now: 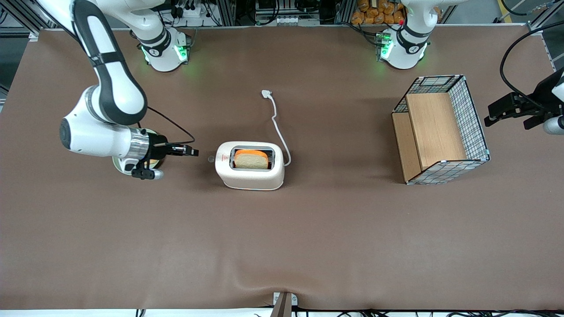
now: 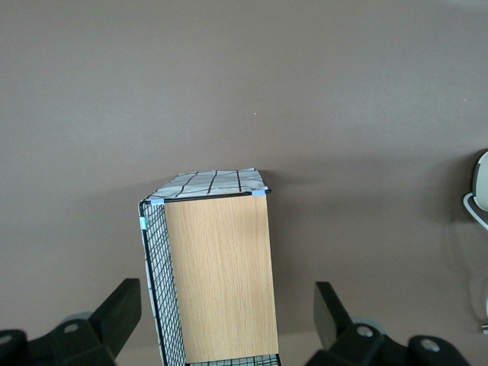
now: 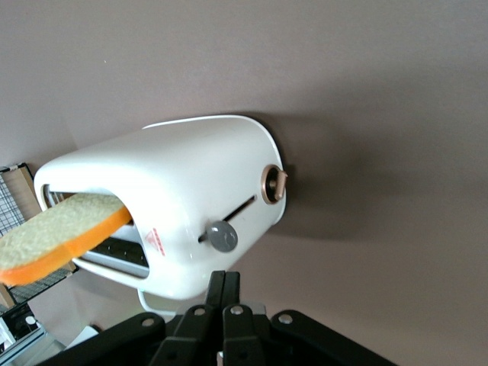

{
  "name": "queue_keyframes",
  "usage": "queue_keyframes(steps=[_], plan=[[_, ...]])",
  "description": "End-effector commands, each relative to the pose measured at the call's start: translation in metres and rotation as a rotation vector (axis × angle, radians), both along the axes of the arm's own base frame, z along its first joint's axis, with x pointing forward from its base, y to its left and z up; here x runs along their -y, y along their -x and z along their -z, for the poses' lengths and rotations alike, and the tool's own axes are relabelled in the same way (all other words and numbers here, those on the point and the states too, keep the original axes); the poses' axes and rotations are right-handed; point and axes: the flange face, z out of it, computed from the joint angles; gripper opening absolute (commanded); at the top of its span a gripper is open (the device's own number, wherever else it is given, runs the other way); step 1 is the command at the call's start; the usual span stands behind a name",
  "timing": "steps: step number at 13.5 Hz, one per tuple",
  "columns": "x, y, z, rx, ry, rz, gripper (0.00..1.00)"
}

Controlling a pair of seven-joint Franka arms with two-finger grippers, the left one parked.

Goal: Press toaster button with right arm
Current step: 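Lower the right gripper onto the toaster's lever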

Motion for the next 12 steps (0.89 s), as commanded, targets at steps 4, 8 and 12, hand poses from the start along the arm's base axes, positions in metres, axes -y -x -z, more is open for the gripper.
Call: queue_keyframes(steps=[4,8,12], plan=[[-0.014,0.001,0.012,0.019,-0.04,0.028,0.0],[-0.015,0.0,0.018,0.021,-0.033,0.033,0.0],[-0.019,0.0,0.028,0.017,-0.022,0.032,0.0]])
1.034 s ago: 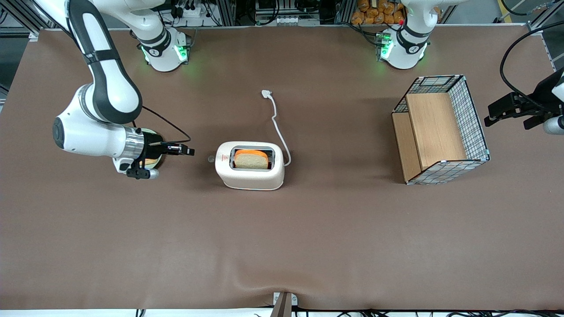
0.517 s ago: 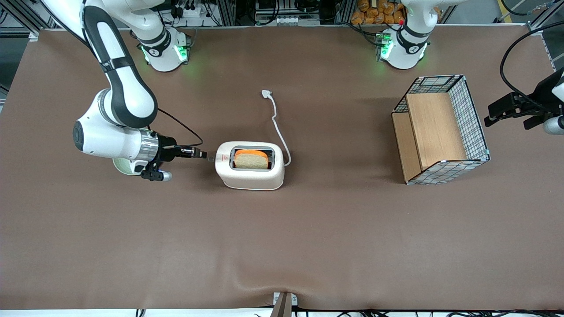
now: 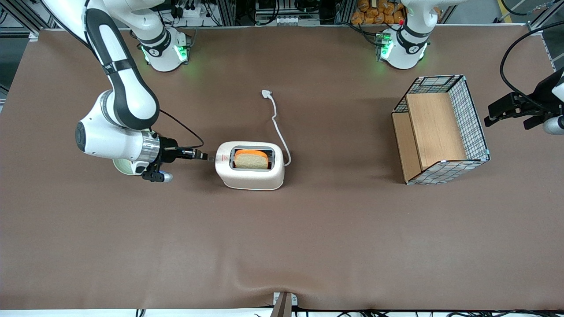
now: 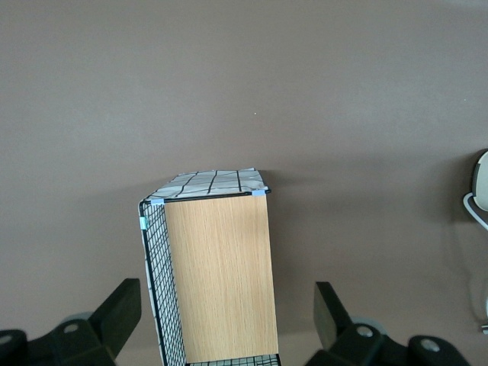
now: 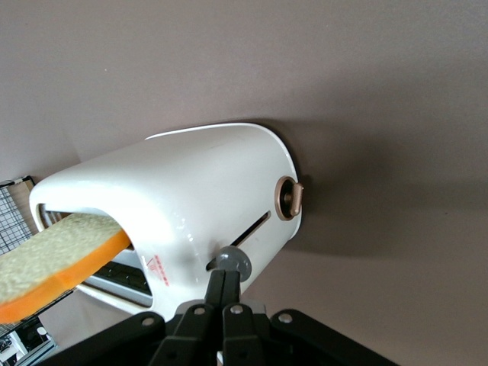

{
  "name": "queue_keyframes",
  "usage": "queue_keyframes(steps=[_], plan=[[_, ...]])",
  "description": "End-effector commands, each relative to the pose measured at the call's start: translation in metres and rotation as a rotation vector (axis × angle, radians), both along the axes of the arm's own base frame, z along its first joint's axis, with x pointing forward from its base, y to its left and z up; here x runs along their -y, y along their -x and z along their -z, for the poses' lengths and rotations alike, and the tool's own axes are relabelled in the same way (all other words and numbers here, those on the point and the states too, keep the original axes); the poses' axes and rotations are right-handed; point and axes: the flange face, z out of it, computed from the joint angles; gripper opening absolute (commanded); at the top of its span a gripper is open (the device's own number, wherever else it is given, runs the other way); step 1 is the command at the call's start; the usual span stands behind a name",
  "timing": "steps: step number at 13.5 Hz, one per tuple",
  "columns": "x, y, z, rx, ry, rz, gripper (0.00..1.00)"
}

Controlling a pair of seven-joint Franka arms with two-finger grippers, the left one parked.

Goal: Press toaster button with right arm
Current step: 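Lower the right gripper onto the toaster's lever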

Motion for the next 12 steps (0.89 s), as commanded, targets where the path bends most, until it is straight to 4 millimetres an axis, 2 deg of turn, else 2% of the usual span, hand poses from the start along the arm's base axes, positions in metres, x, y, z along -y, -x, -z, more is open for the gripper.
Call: queue_keyframes(steps=[1,10,12], plan=[[-0.0054,0.0021,0.0092,0.019,-0.009,-0.002,0.0],[-0.0059,0.001,0.0139,0.023,-0.008,-0.005,0.0],[-0.0111,0.0019,0.0131,0.025,-0.01,-0.011,0.0]])
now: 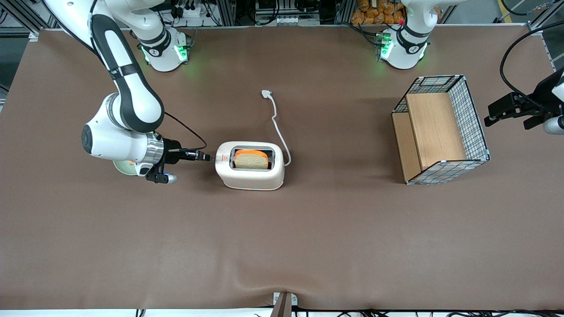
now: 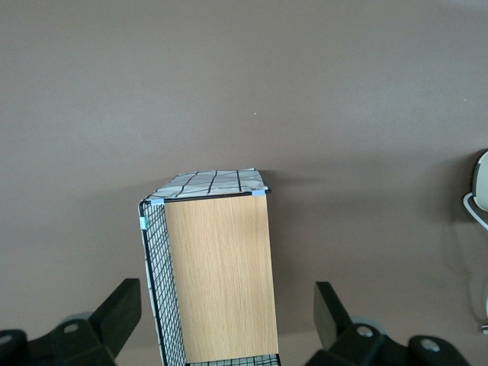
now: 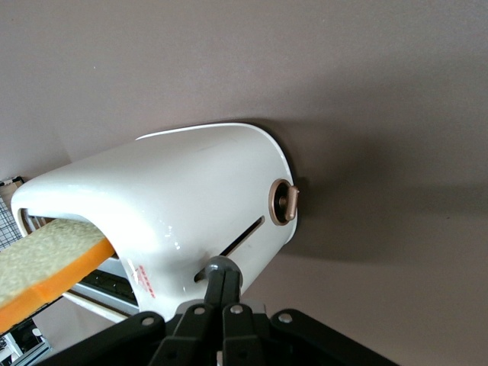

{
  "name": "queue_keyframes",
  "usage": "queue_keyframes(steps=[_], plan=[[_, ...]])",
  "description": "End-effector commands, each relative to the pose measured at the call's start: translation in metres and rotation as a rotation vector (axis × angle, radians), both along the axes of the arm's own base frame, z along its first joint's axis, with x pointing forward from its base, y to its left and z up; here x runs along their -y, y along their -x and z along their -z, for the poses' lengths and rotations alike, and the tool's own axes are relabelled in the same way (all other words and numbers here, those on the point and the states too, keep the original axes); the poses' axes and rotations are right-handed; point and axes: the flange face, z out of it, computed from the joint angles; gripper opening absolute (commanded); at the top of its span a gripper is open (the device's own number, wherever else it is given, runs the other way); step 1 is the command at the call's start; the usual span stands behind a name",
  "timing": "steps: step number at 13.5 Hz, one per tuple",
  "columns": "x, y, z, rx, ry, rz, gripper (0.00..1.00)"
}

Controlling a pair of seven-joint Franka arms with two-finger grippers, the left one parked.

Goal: Press toaster button with right arm
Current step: 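Lower the right gripper onto the toaster's lever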

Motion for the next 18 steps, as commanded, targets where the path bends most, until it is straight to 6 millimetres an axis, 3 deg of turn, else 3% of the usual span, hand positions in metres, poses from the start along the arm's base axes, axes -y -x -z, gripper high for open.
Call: queue_keyframes(steps=[1,8,18], plan=[[-0.008,0.001,0.002,0.036,-0.013,-0.004,0.0],[-0.018,0.003,0.009,0.039,-0.002,-0.012,0.0],[-0.01,0.003,0.028,0.039,0.007,-0.027,0.0]])
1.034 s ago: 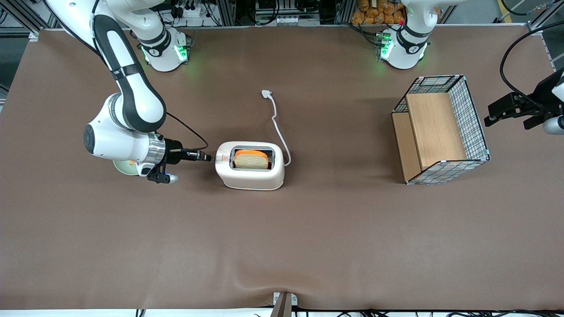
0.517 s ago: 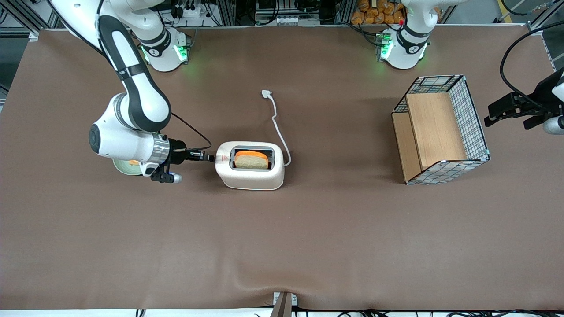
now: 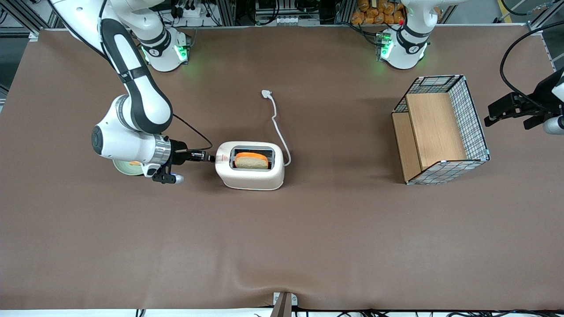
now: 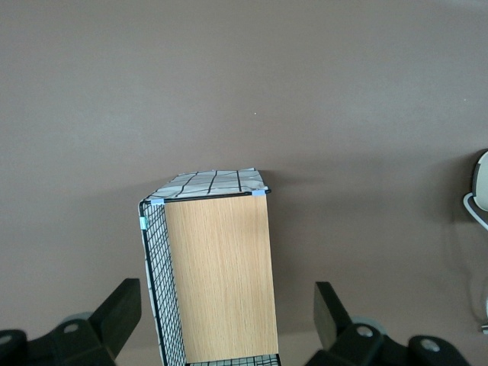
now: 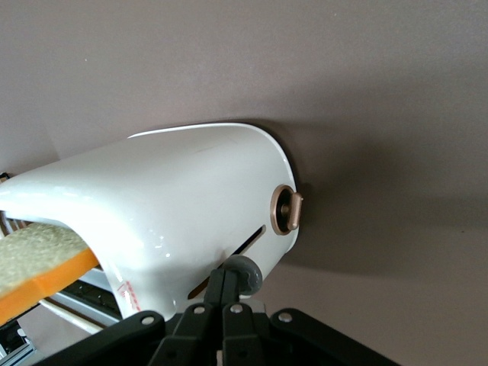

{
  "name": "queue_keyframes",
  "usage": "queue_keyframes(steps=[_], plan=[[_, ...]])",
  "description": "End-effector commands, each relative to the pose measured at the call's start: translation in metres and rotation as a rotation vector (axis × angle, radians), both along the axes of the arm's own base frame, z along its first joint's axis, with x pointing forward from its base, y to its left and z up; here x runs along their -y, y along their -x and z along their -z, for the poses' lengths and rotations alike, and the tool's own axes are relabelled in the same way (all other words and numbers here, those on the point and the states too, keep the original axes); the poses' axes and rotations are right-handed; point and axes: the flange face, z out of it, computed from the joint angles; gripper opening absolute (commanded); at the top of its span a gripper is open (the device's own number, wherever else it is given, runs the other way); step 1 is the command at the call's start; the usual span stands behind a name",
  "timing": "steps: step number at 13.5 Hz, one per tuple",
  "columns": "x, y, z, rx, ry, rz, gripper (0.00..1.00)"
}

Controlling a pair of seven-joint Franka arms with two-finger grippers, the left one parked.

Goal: Press toaster button with right arm
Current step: 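Press the toaster lever down with the right gripper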

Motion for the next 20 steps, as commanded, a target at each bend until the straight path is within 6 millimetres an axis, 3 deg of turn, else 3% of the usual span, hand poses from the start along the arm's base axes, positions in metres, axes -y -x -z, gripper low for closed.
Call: queue_keyframes(steps=[1,6,20], plan=[[0.004,0.002,0.018,0.019,-0.005,-0.009,0.0],[0.011,0.001,0.032,0.022,0.002,-0.015,0.0],[0.004,0.007,0.059,0.027,0.022,-0.007,0.0]])
